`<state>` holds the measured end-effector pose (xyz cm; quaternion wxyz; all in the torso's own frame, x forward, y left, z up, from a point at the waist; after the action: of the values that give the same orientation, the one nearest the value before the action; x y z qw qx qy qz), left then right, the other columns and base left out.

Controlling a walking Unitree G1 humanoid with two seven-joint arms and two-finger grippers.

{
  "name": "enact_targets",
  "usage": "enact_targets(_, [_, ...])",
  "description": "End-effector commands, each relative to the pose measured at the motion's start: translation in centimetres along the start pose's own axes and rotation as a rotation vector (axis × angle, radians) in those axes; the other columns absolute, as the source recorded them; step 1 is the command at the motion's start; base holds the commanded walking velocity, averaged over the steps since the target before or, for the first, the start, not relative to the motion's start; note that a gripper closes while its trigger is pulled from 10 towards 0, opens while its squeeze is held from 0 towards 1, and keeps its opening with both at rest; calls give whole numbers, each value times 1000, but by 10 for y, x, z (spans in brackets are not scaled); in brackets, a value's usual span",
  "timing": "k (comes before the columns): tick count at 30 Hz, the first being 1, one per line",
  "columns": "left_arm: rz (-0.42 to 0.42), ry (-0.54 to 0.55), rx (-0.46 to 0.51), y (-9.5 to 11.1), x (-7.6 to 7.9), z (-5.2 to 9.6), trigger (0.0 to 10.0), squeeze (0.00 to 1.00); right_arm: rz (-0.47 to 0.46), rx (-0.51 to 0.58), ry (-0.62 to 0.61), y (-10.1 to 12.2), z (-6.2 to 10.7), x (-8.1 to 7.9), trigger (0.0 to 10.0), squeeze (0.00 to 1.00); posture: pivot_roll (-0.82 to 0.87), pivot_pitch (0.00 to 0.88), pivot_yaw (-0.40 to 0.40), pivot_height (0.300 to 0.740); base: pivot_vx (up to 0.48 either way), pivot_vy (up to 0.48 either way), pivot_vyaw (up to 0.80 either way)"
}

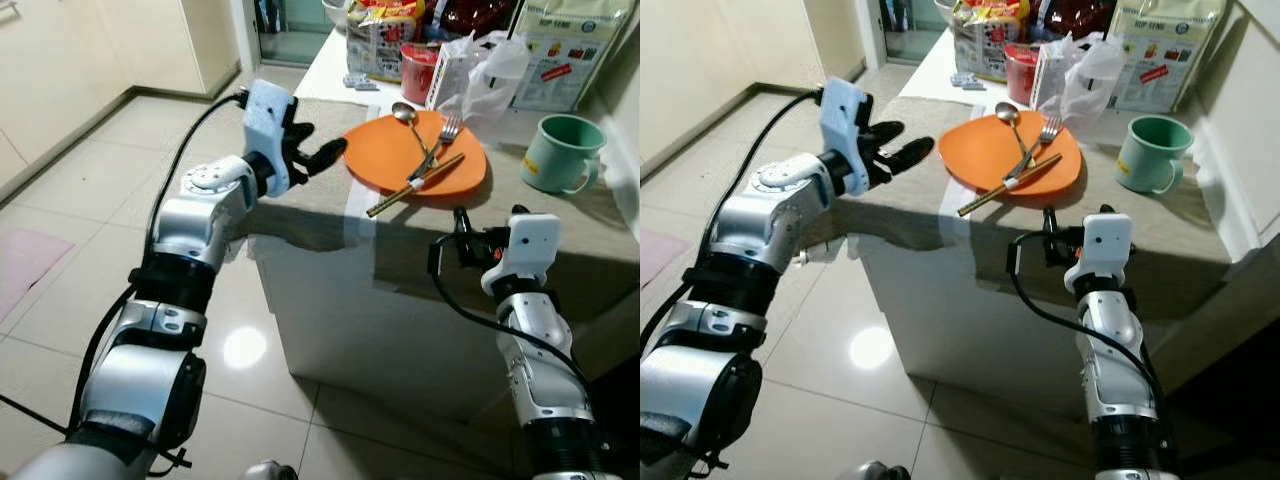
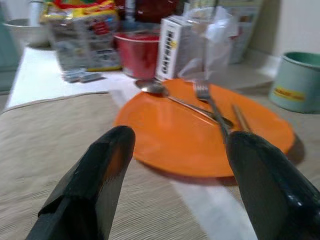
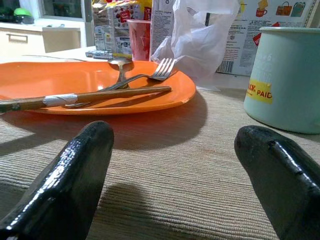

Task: Setting the table

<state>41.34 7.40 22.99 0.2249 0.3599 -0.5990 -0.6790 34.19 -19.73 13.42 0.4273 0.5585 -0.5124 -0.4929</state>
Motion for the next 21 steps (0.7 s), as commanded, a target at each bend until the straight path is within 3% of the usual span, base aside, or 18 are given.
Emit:
enact_targets(1, [-32,-18,-2,3,0,-2,10000,0,7,8,9,3,0,-2,10000,0,-175,63,84,740,0,0,0])
enact_targets(8, [-109,-89,28,15,12,-17,10000,0,15,1,1,2,1,2,10000,0,-176,62,89,740,0,0,0])
enact_targets(9, [-98,-112,25,15,16,-20,10000,1000,17,1,-2,2,2,2,10000,0,-180,62,93,740,0,0,0])
enact_targets(15, [-122,-135,-5,8,19,-24,10000,1000,21,1,-9,2,4,5,10000,0,-195,71,101,740,0,0,0])
enact_targets(21, [-133,-96,-72,-4,4,-26,10000,1000,40,-5,-33,4,16,14,10000,0,-228,105,117,740,0,0,0])
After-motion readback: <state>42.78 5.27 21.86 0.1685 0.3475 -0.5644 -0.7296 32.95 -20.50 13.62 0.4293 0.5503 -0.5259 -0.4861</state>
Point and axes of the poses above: a point about 5 cm out from each wrist's last joint towards the gripper, its own z axis pointing back from the gripper into the wrist, its own y axis along the axis of the wrist's last joint, x = y × z, the point moved 4 cm from there along -z, pointing out of the wrist towards the gripper, and after that the axes turned 12 degrees about -z, right-handed, at the moved point
